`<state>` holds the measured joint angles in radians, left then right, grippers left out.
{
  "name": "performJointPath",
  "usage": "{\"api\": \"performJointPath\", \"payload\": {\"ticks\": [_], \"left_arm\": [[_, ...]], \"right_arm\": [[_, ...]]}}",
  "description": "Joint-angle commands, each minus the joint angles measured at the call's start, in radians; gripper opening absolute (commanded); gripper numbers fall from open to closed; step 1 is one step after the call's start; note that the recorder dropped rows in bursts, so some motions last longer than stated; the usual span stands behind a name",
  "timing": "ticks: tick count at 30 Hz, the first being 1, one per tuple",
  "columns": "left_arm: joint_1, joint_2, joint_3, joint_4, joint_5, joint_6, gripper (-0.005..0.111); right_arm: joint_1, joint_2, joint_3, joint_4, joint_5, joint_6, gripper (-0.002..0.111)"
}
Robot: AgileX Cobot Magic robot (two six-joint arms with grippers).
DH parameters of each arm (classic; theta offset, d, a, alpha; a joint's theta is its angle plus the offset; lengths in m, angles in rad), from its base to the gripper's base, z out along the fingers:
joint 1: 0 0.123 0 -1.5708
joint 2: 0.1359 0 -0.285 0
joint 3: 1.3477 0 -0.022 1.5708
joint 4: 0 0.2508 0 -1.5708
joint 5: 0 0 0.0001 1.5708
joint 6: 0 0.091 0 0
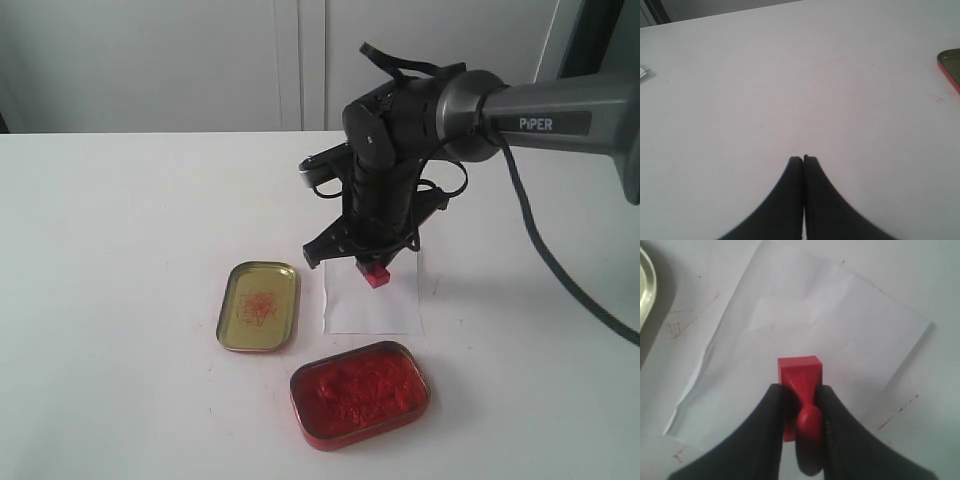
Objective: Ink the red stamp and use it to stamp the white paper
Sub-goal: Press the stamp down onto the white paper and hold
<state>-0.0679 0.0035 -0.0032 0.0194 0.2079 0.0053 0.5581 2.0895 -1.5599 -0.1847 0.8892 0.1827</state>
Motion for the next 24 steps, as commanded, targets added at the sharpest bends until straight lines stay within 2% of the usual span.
{"api": "performJointPath", "payload": {"ticks": [1, 24], "left_arm": [[0.001, -0.003, 0.003, -0.003, 0.002, 0.003, 0.0], [0.001, -0.003, 0.003, -0.003, 0.002, 0.003, 0.0]], "right_arm": [[0.0, -0.003, 0.025, -0.015, -0.018, 0.015, 0.0], [0.0, 0.041, 0.027, -0.014, -0.06, 0.042, 0.0]]}}
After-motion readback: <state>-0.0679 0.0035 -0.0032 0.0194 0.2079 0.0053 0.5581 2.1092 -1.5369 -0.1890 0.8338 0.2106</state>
